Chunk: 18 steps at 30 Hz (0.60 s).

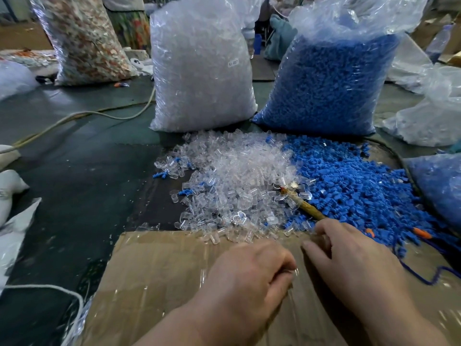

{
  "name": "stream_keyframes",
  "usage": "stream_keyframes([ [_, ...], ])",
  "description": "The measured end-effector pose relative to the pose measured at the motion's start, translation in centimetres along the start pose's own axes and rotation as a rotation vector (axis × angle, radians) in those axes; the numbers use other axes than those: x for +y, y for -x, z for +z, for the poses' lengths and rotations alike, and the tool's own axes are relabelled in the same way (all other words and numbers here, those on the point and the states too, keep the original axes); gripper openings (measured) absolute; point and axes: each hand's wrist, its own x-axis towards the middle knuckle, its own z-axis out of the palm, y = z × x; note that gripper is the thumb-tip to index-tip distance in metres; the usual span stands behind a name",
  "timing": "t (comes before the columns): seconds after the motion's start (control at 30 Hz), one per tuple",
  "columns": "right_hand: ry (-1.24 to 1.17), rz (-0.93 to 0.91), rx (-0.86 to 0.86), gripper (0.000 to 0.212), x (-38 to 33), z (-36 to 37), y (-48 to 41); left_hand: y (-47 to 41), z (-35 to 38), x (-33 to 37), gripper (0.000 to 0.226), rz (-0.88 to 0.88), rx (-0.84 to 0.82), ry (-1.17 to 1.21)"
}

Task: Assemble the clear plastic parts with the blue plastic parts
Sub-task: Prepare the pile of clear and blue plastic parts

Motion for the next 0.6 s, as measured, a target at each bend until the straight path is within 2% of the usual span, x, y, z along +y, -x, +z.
stream_keyframes([
  [0.3, 0.041, -0.076, 0.027, 0.033, -0.5, 0.0, 0.3, -0.1, 0.1, -0.9, 0.005, -0.097, 0.084, -0.003],
  [0.47, -0.221, -0.232, 0.187, 0.017, -2.0, 0.2, 1.4, 0.1, 0.2, -1.0, 0.01, -0.027, 0.115, -0.074],
  [0.6, -0.275, -0.32, 0.226, 0.012, -3.1, 0.8, 2.0, 0.2, 0.6, -1.3, 0.014, 0.019, 0.136, -0.215],
])
